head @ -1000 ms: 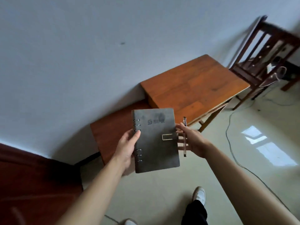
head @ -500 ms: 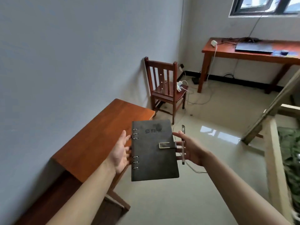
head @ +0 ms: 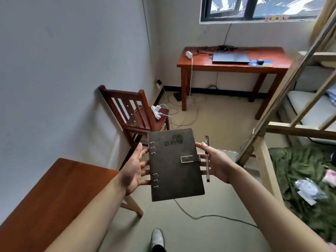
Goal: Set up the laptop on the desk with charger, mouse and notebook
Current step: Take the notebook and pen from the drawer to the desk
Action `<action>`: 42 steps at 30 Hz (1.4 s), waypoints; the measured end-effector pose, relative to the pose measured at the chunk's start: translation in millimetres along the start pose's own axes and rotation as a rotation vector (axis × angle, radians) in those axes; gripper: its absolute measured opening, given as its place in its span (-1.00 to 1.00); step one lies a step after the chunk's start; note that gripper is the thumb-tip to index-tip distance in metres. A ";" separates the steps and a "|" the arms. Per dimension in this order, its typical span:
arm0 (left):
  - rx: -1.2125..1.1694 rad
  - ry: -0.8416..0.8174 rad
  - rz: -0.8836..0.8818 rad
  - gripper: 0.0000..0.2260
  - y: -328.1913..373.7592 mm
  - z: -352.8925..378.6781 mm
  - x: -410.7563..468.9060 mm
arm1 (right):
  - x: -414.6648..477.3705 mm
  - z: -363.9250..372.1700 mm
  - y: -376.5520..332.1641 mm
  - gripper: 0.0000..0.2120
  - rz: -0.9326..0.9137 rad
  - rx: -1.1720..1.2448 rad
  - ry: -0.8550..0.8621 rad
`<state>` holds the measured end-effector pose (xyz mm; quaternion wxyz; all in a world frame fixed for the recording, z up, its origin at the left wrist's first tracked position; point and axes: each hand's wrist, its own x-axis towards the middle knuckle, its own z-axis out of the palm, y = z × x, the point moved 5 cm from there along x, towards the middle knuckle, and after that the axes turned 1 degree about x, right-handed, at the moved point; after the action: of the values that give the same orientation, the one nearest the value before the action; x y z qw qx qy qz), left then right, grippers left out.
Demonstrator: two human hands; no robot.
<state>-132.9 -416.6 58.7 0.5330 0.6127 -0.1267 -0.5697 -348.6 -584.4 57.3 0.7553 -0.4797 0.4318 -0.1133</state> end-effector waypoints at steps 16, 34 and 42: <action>0.180 -0.362 -0.033 -0.50 256.4 111.0 344.7 | 218.2 -133.4 -225.0 -0.65 -0.116 0.177 0.378; 0.203 -0.390 0.004 -0.49 448.7 374.3 696.1 | 474.4 -429.9 -465.0 -0.66 -0.171 0.338 0.434; 0.267 -0.469 0.010 -0.55 512.3 483.4 846.4 | 583.2 -557.5 -552.0 -0.63 -0.211 0.340 0.440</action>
<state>-34.2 -1512.7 95.7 0.4064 0.5281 -0.3237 -0.6717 -288.0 -1559.0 101.3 0.6972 -0.3525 0.5079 -0.3630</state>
